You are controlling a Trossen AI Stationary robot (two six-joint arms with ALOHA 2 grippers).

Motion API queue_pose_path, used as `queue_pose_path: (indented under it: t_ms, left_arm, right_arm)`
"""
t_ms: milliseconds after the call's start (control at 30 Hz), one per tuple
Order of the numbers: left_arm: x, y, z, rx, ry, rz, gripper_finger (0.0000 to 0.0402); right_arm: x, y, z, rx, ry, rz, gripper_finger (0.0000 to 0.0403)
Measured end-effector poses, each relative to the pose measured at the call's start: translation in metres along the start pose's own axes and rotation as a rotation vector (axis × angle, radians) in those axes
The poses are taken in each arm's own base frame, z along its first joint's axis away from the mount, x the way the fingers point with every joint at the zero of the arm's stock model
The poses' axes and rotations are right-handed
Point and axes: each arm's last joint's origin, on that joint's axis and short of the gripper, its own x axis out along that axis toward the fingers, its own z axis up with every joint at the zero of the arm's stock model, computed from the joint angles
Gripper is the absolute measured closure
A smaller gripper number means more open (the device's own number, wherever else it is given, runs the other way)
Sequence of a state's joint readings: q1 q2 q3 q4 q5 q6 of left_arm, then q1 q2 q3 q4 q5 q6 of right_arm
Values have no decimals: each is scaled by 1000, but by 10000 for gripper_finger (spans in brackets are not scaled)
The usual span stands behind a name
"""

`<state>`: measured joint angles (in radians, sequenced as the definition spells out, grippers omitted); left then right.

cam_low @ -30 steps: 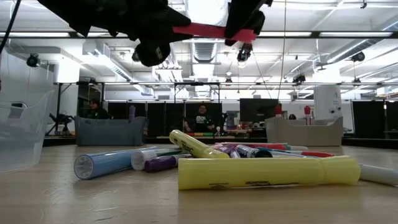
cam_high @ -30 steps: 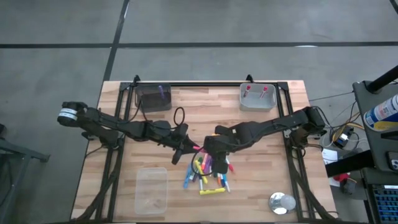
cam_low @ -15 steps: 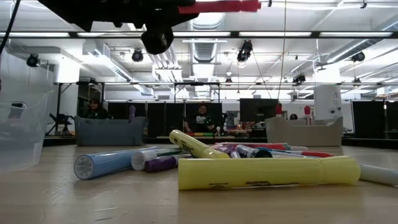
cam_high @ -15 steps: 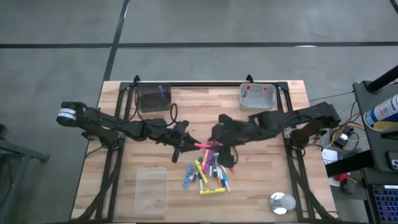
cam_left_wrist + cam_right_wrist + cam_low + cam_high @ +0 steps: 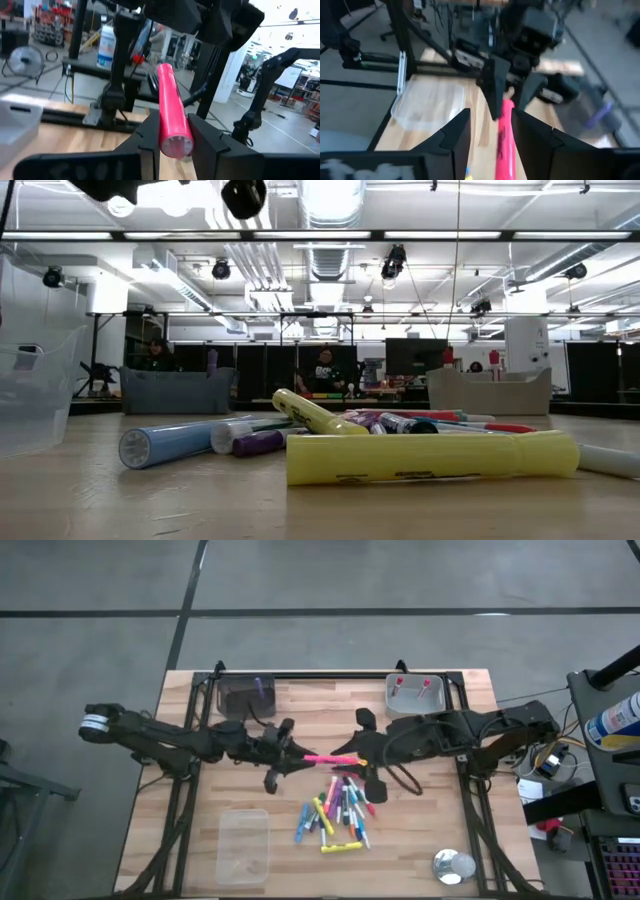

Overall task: Pick & Place Markers
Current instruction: Put the pink highlighter pen into the black bin

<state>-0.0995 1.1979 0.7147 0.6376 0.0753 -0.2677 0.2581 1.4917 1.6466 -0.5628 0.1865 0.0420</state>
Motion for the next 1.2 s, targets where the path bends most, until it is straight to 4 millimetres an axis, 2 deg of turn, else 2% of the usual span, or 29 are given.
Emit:
queue_pose_path:
  t_ms: [233,400,667,833,933,1133,1200]
  left_arm:
    - [-20,-9,29,56,-120,7,331]
    - [-44,-15,56,87,-256,55,331]
    - [-75,-28,88,132,-457,-24,331]
    - [-78,-34,95,137,-537,-175,331]
    - [-76,-35,95,111,-554,-245,331]
    - [-58,-32,83,46,-508,-297,331]
    - [-51,-30,79,29,-500,-308,331]
  right_arm:
    - [-3,4,12,-168,-125,5,276]
    - [-7,12,21,-265,-226,12,277]
    - [0,10,24,-256,-351,-12,276]
    - [11,2,20,-198,-478,-49,279]
    - [20,-3,10,-193,-582,-43,279]
    - [34,-12,-9,-157,-760,-1,264]
    - [43,-11,-16,-172,-768,-8,253]
